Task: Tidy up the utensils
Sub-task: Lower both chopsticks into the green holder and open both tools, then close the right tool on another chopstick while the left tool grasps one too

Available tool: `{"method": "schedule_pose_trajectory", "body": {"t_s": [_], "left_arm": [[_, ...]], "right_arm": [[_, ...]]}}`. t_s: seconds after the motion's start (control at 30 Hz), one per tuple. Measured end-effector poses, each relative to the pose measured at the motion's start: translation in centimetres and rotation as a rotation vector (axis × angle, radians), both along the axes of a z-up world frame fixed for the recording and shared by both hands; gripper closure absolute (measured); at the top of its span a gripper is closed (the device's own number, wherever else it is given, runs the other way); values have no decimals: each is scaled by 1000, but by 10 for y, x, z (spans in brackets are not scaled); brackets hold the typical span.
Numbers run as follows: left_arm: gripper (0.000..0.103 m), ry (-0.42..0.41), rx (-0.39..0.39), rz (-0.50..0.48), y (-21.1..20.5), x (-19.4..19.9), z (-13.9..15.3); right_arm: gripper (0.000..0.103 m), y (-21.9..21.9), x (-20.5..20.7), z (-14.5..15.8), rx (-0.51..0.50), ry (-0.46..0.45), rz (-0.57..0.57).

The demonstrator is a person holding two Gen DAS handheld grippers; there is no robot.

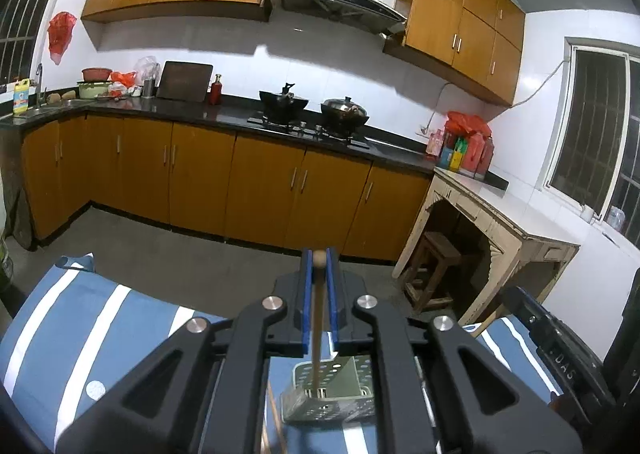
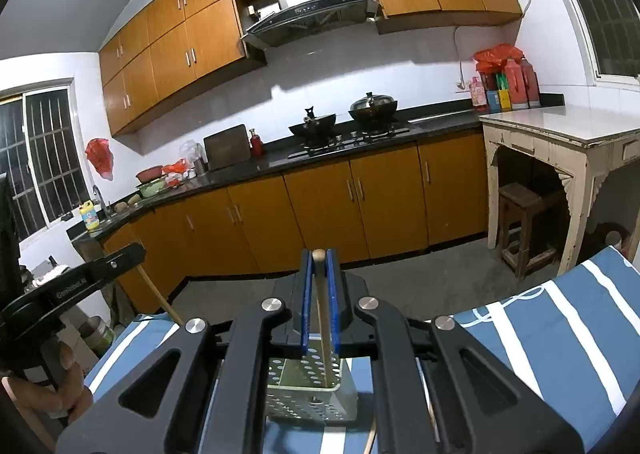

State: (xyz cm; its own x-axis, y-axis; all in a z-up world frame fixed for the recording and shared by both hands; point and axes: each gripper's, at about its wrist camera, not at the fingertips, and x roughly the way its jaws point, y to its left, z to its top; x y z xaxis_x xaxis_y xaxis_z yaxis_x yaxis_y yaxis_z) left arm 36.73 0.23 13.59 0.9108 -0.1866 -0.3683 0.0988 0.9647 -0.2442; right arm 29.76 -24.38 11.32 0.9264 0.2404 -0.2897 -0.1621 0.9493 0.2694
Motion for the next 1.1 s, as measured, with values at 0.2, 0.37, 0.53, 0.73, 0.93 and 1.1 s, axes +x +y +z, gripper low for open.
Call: {"method": "schedule_pose_trajectory", "body": {"t_s": [0.2,0.37,0.53,0.73,0.93,1.1], "left_arm": [[50,-23,-36,38,23,-19,10],[33,-44,-41,33,44,-51,17],[17,-28,-8,46,71,-96,-10],[11,217,112,115,88,-109,-92],[4,485,204,158,84,-105,-174],[4,551,236,109,76,-107,-209]], "right_arm": [[59,-9,-17,12,-10,-55,-43],[45,-25,-54,22,-23,-115,-87],[39,-47,-90,-9,-79,-65,-157],[40,-69,-87,-103,-68,248,-204],[62,-53,-75,-181,-62,500,-123],[67,-37,-65,-204,-129,553,-95]]}}
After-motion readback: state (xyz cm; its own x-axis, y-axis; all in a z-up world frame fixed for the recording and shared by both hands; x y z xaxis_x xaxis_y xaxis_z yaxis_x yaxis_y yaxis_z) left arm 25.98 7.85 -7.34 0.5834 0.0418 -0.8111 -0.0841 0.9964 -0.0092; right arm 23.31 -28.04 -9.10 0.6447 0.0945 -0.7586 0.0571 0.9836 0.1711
